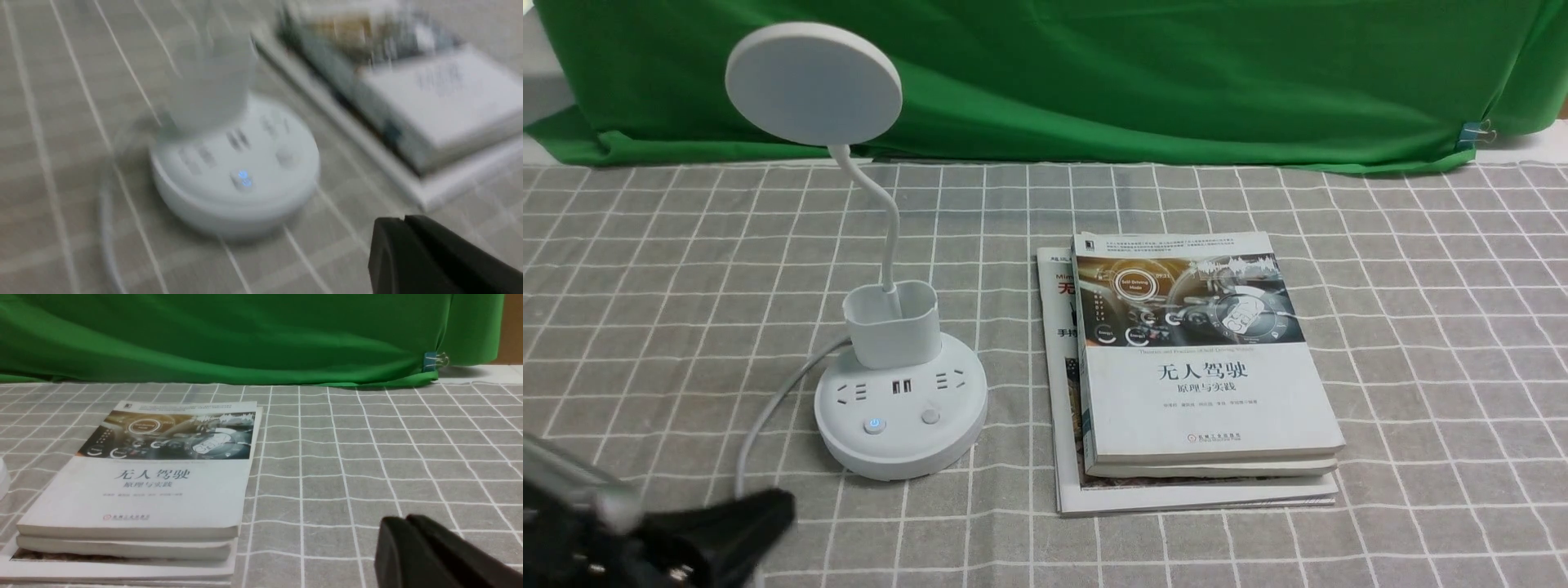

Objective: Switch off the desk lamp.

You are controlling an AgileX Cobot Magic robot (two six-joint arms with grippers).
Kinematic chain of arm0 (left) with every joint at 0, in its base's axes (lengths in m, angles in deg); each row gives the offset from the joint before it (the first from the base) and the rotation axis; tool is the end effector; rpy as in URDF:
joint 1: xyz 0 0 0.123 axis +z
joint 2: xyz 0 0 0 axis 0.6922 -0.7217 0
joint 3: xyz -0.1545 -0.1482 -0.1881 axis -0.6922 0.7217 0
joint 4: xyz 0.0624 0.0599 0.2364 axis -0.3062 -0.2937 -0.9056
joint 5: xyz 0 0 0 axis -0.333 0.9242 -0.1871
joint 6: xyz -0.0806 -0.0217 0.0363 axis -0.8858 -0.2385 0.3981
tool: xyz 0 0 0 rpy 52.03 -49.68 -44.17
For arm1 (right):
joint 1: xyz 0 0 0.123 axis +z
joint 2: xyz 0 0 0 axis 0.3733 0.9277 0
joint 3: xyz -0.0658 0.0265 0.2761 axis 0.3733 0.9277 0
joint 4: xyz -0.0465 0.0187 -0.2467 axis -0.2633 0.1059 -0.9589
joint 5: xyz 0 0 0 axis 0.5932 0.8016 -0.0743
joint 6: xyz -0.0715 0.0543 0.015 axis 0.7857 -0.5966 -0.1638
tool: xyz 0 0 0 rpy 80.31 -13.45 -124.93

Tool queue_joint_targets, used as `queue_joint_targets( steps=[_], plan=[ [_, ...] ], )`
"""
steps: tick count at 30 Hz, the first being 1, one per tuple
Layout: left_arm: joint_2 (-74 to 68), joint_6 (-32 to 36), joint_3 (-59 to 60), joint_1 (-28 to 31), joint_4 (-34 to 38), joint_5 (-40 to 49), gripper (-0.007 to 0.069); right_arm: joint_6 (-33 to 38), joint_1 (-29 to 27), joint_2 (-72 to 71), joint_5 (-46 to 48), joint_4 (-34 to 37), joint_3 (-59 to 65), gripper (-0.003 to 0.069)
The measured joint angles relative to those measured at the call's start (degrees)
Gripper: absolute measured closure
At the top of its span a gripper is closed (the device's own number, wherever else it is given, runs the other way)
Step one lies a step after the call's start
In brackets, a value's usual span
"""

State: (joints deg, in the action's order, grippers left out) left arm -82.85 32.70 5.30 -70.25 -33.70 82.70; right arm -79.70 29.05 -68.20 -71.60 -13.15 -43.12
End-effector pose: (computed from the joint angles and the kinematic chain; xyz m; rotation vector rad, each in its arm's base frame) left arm 0.1004 -0.0513 0.2063 0.3551 1.8547 -0.3950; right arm 0.0551 0.0076 0.1914 -0.0960 1.6928 0.1123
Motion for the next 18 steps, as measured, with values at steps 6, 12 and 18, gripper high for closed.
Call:
queue_joint_targets(
  steps=[6,12,18],
  plan=[
    [16.35,10.8,0.35,13.31,9.1,4.9,0.0624,0.0,0.0,0.0,0.0,0.0,0.0,0.0624],
    [27.01,16.65,0.35,25.18,13.93,11.16,0.0624,0.0,0.0,0.0,0.0,0.0,0.0,0.0624],
    [33.41,17.48,2.25,28.78,14.56,21.21,0.0624,0.0,0.0,0.0,0.0,0.0,0.0,0.0624]
  ],
)
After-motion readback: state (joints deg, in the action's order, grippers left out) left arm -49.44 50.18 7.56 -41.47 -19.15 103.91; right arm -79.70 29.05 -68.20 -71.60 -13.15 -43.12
